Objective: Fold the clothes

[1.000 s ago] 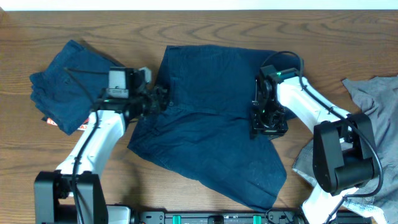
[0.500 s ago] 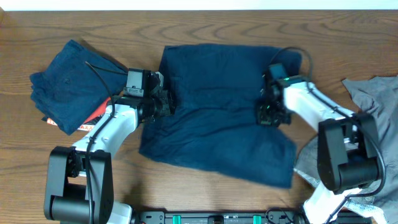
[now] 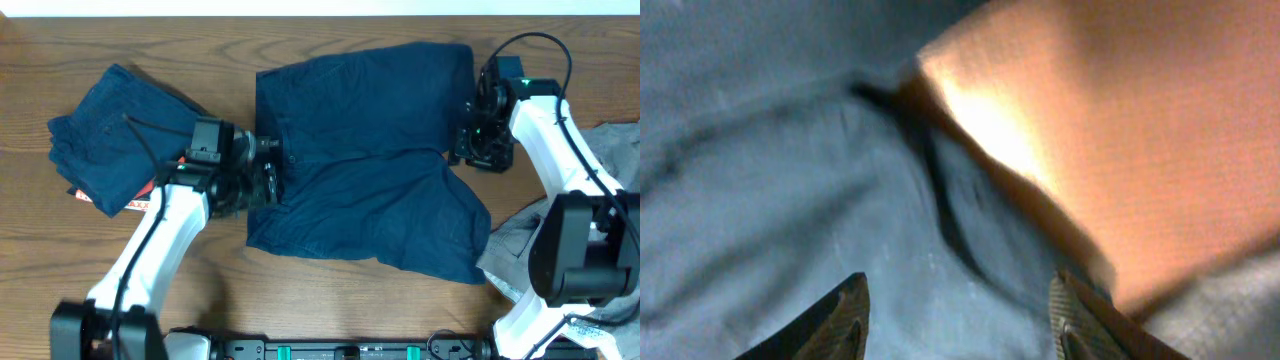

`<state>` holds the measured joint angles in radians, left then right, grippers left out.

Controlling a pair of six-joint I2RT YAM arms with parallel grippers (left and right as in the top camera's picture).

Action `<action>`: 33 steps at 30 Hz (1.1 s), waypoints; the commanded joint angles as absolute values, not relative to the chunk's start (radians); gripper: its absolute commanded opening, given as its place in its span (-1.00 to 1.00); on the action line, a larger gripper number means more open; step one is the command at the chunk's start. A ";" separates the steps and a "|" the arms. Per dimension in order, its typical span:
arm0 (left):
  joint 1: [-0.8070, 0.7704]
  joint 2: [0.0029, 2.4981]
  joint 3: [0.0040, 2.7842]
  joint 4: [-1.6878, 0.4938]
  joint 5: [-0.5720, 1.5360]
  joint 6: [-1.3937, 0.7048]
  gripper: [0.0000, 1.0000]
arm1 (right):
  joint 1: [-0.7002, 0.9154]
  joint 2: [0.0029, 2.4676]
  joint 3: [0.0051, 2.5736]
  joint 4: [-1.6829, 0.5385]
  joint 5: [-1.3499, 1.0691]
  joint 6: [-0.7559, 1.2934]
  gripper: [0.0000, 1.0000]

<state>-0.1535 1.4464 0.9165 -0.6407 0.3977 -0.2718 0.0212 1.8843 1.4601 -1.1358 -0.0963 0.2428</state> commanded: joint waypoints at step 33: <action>-0.154 1.382 0.560 -0.492 0.354 -0.733 -0.88 | -0.012 1.145 0.496 -0.948 -0.287 0.968 0.93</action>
